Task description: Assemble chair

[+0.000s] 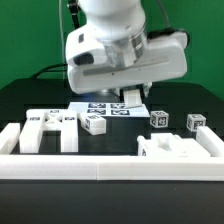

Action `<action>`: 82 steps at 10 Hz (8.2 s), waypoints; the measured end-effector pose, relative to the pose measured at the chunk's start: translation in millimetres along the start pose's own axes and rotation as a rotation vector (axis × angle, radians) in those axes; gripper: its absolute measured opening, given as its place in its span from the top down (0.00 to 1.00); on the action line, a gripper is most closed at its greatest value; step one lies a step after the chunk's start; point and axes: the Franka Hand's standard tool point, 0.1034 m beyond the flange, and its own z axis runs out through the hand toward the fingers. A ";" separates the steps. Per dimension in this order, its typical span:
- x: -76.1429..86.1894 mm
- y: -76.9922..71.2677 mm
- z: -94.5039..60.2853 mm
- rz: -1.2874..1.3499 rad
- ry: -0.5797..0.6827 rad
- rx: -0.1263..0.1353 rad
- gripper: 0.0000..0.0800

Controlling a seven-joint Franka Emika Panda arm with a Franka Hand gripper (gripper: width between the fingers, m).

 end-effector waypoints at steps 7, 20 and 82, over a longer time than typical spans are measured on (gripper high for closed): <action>26.1 -4.3 -27.7 -0.041 0.462 -0.084 0.64; 44.8 -33.9 -51.0 -0.105 0.842 -0.155 0.64; 85.5 -97.0 -6.8 -0.156 0.547 -0.101 0.19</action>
Offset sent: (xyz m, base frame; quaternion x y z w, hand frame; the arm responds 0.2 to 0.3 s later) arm 0.0000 0.0000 0.0000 0.0000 0.1938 0.0000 0.9810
